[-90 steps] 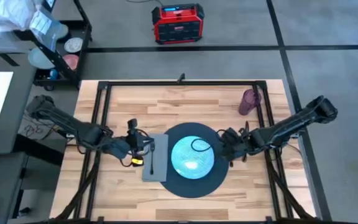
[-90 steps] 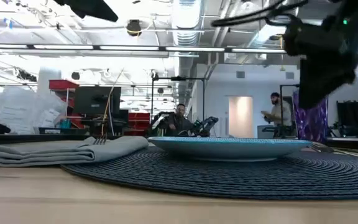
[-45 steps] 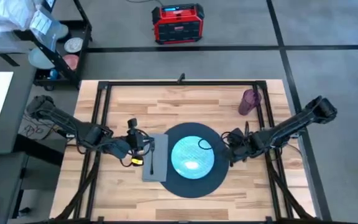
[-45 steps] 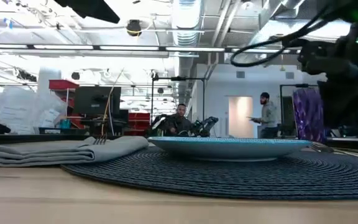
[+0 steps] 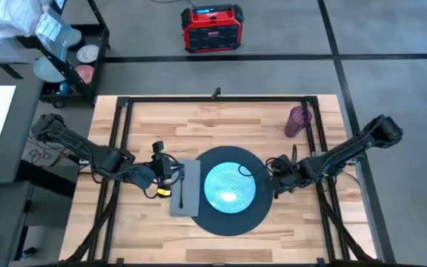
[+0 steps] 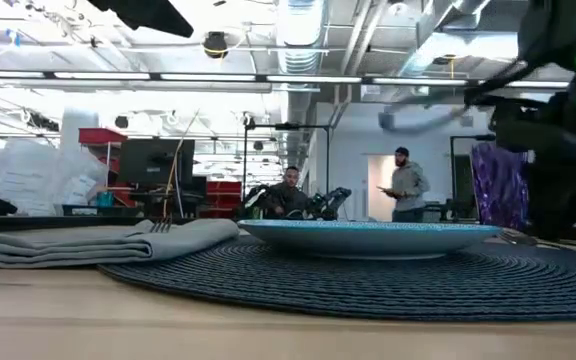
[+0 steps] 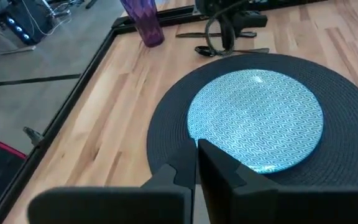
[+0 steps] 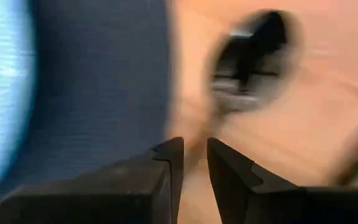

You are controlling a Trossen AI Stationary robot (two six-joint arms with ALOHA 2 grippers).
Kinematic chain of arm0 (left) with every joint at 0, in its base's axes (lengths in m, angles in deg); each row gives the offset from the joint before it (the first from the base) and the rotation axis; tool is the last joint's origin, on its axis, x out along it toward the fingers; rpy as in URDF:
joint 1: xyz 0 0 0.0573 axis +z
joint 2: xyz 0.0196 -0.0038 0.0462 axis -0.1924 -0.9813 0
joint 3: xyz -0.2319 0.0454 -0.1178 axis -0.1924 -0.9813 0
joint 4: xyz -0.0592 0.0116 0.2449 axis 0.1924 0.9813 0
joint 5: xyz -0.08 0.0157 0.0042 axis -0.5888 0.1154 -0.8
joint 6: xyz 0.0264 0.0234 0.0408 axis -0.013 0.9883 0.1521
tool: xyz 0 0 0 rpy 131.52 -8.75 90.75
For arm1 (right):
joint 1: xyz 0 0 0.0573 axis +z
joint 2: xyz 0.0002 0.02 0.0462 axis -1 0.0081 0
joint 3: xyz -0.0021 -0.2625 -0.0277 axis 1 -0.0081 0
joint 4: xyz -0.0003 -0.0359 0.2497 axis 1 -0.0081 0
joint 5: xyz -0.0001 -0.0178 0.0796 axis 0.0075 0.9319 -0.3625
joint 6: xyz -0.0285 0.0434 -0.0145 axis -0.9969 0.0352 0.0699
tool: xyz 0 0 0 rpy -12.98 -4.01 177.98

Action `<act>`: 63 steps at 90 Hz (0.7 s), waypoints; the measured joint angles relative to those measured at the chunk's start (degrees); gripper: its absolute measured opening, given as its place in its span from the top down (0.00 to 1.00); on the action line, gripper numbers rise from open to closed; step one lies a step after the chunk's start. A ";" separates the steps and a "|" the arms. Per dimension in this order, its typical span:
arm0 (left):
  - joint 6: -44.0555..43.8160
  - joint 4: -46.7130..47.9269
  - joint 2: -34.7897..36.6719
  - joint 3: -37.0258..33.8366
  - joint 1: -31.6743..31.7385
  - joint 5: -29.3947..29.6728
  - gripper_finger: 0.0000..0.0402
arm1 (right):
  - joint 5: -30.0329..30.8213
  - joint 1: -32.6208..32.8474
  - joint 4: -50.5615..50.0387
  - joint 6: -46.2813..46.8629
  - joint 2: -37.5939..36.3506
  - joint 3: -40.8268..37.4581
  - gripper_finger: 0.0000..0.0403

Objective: Set table place
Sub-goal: Put the black table knife on the tablemat to the right side of the blue plate

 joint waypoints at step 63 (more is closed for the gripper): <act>-0.22 -0.09 0.02 -0.02 0.00 0.00 1.00 | -0.76 -1.09 -4.68 -0.29 0.50 -0.04 0.85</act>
